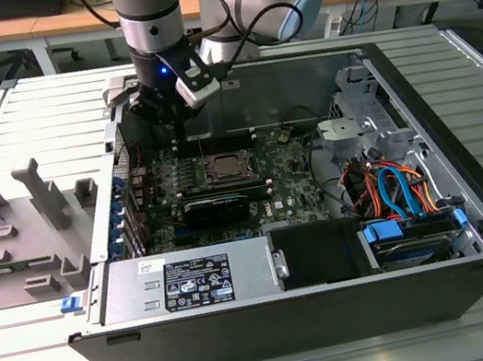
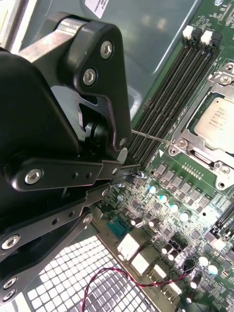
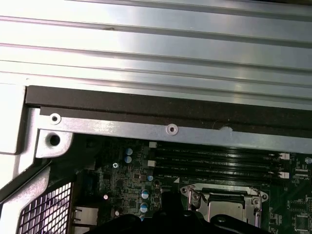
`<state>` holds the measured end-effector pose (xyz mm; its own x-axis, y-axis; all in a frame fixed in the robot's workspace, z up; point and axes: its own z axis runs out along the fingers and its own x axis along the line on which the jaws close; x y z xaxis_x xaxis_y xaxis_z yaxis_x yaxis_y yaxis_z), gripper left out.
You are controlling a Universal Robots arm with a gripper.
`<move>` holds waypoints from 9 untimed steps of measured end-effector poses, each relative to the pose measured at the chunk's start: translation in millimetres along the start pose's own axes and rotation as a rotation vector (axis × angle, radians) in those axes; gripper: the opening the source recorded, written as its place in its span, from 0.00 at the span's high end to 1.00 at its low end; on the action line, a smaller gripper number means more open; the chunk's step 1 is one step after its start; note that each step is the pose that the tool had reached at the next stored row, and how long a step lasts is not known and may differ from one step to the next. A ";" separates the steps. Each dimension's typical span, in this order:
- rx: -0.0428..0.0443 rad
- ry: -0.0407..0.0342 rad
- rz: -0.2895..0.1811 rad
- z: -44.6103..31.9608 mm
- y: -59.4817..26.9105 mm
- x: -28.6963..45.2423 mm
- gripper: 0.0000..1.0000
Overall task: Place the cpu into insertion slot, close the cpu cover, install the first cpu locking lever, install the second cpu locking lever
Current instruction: 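Install the first cpu locking lever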
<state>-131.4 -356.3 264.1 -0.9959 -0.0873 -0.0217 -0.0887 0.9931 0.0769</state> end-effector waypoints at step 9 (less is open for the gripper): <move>-0.0001 -0.0001 0.000 0.2 1.7 -0.2 0.89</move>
<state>-131.4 -354.6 264.1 -0.9959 -0.0873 -0.0218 -0.0887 0.9931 0.0770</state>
